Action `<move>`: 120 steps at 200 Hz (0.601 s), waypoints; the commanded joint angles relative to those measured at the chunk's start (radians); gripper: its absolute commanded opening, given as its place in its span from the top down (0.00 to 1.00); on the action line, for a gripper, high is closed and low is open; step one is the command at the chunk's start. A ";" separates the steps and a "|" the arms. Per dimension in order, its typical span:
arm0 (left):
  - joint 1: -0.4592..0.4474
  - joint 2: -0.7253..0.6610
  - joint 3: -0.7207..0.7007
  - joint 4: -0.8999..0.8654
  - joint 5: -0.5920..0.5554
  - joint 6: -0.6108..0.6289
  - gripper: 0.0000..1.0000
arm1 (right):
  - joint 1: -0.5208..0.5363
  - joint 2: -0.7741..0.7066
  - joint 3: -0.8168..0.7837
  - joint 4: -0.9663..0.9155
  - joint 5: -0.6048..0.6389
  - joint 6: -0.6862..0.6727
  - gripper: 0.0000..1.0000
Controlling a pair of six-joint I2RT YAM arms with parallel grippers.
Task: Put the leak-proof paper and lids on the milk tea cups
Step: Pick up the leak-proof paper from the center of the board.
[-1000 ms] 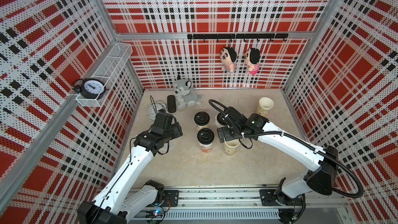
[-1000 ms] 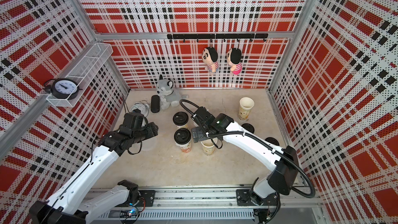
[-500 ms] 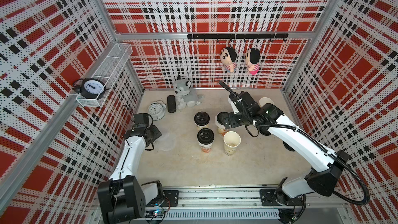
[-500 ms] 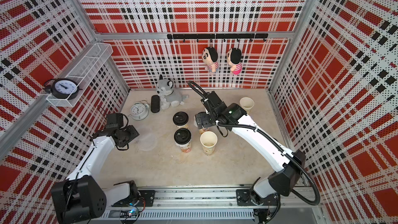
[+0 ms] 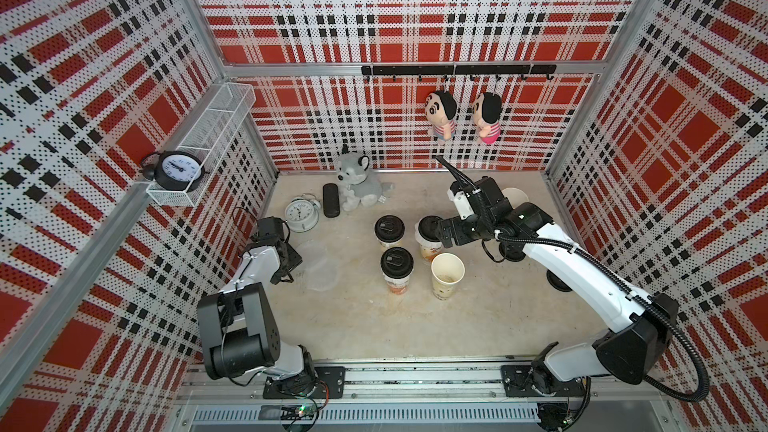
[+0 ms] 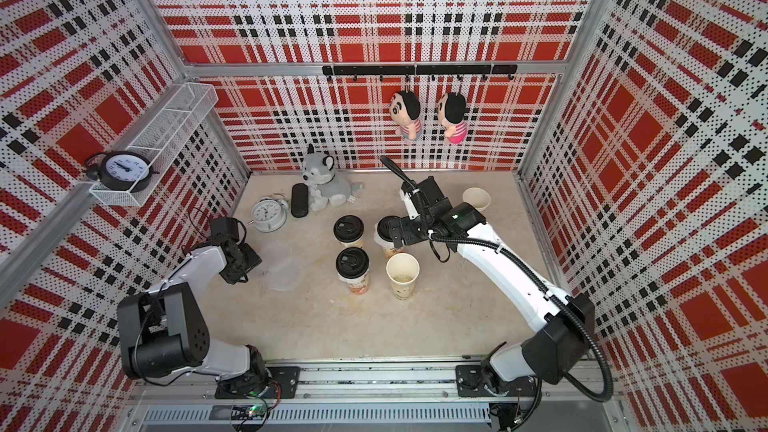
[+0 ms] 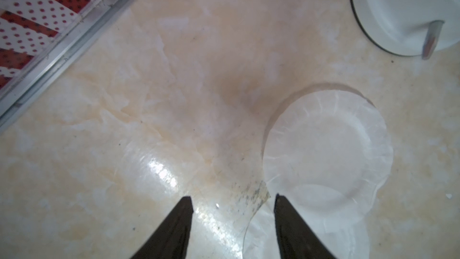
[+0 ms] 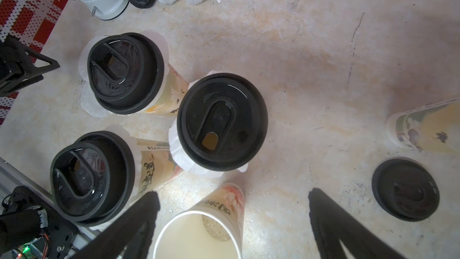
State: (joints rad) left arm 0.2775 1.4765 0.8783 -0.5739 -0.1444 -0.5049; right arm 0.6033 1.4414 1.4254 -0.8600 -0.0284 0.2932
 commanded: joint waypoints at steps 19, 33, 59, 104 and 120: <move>-0.040 0.094 0.071 0.022 -0.028 0.049 0.45 | -0.014 -0.033 -0.019 0.052 -0.038 -0.022 0.03; -0.051 0.130 0.091 0.008 -0.014 0.067 0.47 | -0.014 -0.036 -0.022 0.050 -0.038 -0.019 0.04; -0.066 0.181 0.117 -0.017 -0.002 0.094 0.49 | -0.016 -0.041 -0.028 0.049 -0.036 -0.014 0.04; -0.069 0.261 0.142 -0.027 0.002 0.128 0.54 | -0.016 -0.038 -0.033 0.047 -0.037 -0.002 0.04; -0.067 0.284 0.151 -0.027 0.002 0.131 0.56 | -0.017 -0.038 -0.037 0.047 -0.036 0.001 0.04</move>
State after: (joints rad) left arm 0.2111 1.7287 0.9985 -0.5850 -0.1425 -0.4011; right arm 0.5934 1.4265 1.4040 -0.8246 -0.0608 0.2901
